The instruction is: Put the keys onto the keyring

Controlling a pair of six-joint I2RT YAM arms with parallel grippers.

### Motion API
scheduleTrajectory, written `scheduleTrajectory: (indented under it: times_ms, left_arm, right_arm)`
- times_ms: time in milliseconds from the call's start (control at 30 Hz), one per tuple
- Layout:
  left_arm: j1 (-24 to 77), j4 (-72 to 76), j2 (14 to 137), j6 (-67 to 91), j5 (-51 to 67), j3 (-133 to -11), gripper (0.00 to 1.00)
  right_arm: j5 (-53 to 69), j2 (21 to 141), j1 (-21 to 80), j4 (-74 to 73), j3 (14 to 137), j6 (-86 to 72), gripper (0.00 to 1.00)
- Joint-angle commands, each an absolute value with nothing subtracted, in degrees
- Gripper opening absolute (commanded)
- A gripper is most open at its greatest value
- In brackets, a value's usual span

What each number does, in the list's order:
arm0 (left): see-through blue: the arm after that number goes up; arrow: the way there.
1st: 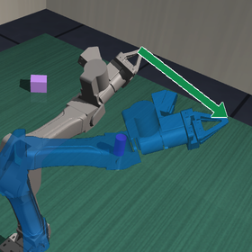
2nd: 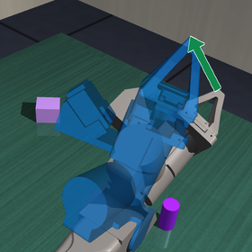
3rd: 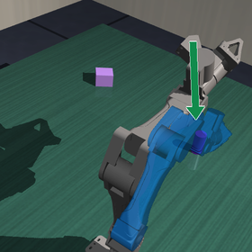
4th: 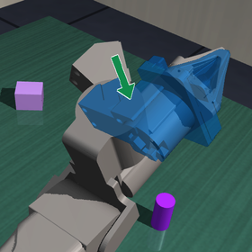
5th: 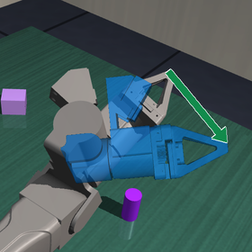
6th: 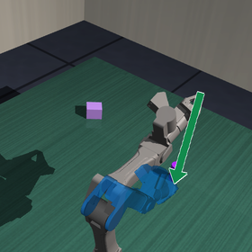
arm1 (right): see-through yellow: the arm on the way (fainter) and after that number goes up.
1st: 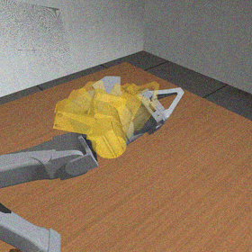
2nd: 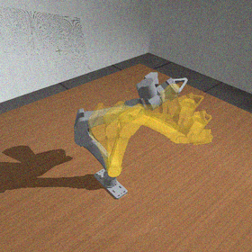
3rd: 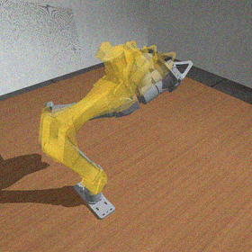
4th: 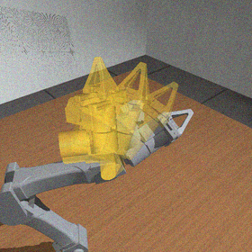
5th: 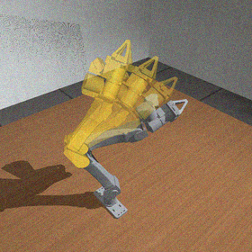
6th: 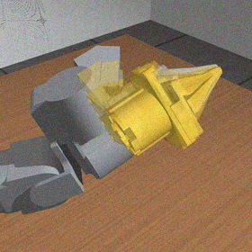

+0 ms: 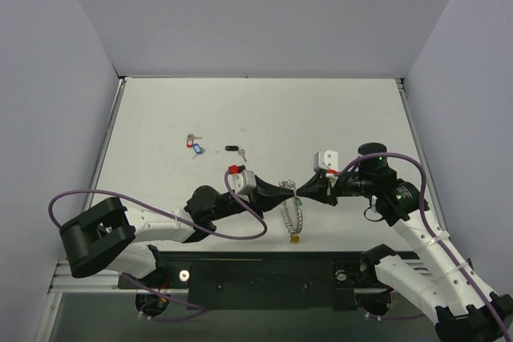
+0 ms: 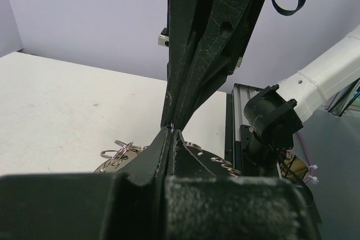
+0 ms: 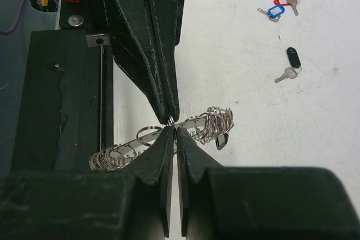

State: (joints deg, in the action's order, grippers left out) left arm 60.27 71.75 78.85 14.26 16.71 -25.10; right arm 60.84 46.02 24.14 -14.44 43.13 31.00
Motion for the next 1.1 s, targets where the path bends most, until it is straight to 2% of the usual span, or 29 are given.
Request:
scheduleTrajectory:
  times_ms: [0,67,100,233,367,433,533,700,833,1067]
  left_arm:
    - [60.03,87.02,78.31,16.08,15.47,-26.54,0.00]
    - [60.03,84.56,77.44,16.26,15.12,-26.37,0.02]
    - [60.03,82.46,77.08,16.17,15.12,-26.28,0.13]
    - [60.03,72.99,73.57,13.90,14.42,-25.93,0.42]
    - [59.94,55.95,67.51,8.62,13.80,-27.94,0.59]
    - [59.68,50.39,65.40,6.77,13.80,-28.56,0.63]
    - [58.72,46.33,64.34,6.94,15.55,-30.22,0.68]
    - [56.78,43.68,68.71,11.59,22.65,-34.80,0.69]
    - [54.32,48.76,73.28,19.32,28.55,-37.88,0.70]
    - [53.09,63.08,80.68,32.85,34.27,-39.46,0.70]
  right_arm:
    - [60.65,46.14,24.70,-16.07,45.34,30.24,0.00]
    - [58.80,46.23,24.70,-18.18,46.49,30.50,0.00]
    - [57.84,46.23,24.70,-18.98,46.84,30.59,0.00]
    - [55.12,46.32,24.70,-23.63,48.43,32.69,0.00]
    - [51.95,47.28,24.70,-32.15,52.46,37.26,0.00]
    - [50.37,48.07,24.79,-35.67,54.30,38.84,0.00]
    - [47.82,49.57,24.87,-41.63,57.38,40.60,0.00]
    - [45.88,54.04,25.49,-53.84,63.97,43.94,0.00]
    - [45.35,57.12,25.49,-61.24,68.10,46.93,0.00]
    - [46.23,59.32,25.40,-62.40,70.66,43.86,0.00]
